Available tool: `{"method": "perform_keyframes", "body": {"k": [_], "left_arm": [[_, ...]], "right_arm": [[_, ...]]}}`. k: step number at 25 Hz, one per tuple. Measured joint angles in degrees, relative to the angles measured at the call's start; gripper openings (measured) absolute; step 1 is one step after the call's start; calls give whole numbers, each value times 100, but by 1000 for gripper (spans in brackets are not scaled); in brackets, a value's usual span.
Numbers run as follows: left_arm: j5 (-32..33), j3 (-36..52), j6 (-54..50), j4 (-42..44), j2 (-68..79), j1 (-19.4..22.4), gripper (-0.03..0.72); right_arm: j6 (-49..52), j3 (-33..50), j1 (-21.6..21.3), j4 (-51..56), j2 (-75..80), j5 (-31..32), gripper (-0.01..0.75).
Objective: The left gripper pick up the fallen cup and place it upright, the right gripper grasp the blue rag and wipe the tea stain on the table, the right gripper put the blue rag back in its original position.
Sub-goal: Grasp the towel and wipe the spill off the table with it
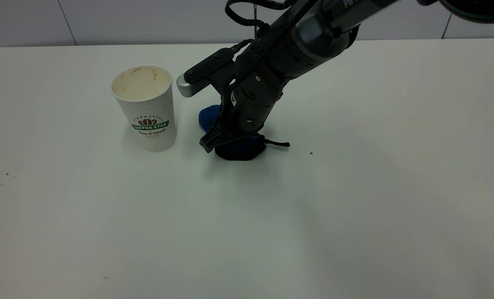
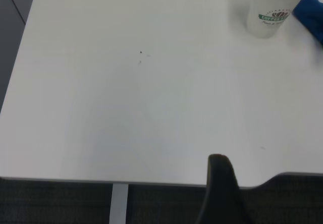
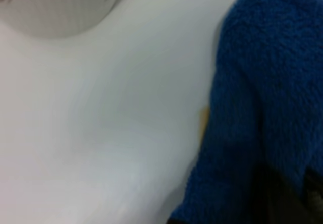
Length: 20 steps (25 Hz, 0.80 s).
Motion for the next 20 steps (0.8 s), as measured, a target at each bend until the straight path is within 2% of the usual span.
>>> {"method": "perform_keyframes", "body": {"k": [3, 7, 15, 20], "left_arm": [[0, 0, 0, 0, 0, 0, 524], [0, 0, 0, 0, 0, 0, 524], [0, 0, 0, 0, 0, 0, 524], [0, 0, 0, 0, 0, 0, 524]], "right_arm": [[-409, -7, 50, 147, -42, 402, 51], [-1227, -11, 56, 903, -138, 856, 51], [-4066, 8, 56, 3205, -393, 2281, 51], [-4404, 12, -12, 3171, -427, 2909, 51]]}}
